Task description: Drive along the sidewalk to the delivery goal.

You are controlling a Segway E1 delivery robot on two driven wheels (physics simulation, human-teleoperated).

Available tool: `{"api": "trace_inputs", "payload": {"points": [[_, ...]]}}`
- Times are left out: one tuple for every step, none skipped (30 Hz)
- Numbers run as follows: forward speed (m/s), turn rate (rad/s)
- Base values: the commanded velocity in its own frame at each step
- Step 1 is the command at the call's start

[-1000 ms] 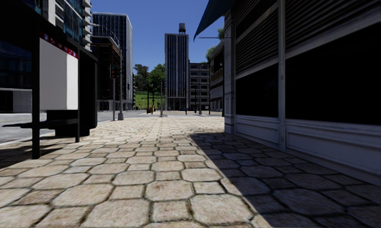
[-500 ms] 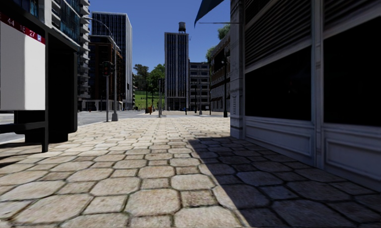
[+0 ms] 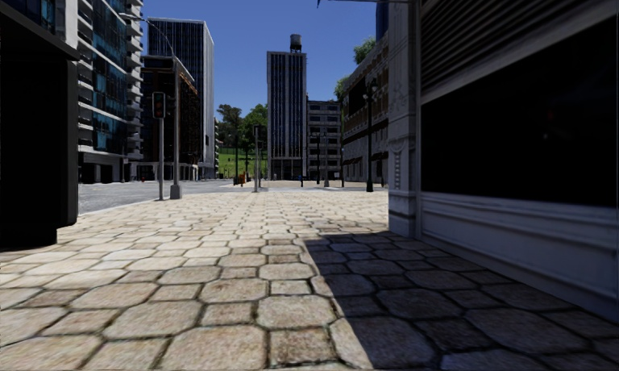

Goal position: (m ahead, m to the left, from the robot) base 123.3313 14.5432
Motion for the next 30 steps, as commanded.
{"api": "trace_inputs", "payload": {"points": [[2.00, 0.00], [2.00, 0.00], [2.00, 0.00], [2.00, 0.00], [2.00, 0.00], [2.00, 0.00], [2.00, 0.00], [2.00, 0.00], [2.00, 0.00], [2.00, 0.00], [2.00, 0.00], [2.00, 0.00], [2.00, 0.00], [2.00, 0.00], [2.00, 0.00], [2.00, 0.00], [2.00, 0.00], [2.00, 0.00], [2.00, 0.00], [2.00, 0.00], [2.00, 0.00], [2.00, 0.00], [2.00, 0.00], [2.00, 0.00], [2.00, 0.00], [2.00, 0.00], [2.00, 0.00], [2.00, 0.00], [2.00, 0.00], [2.00, 0.00]]}}
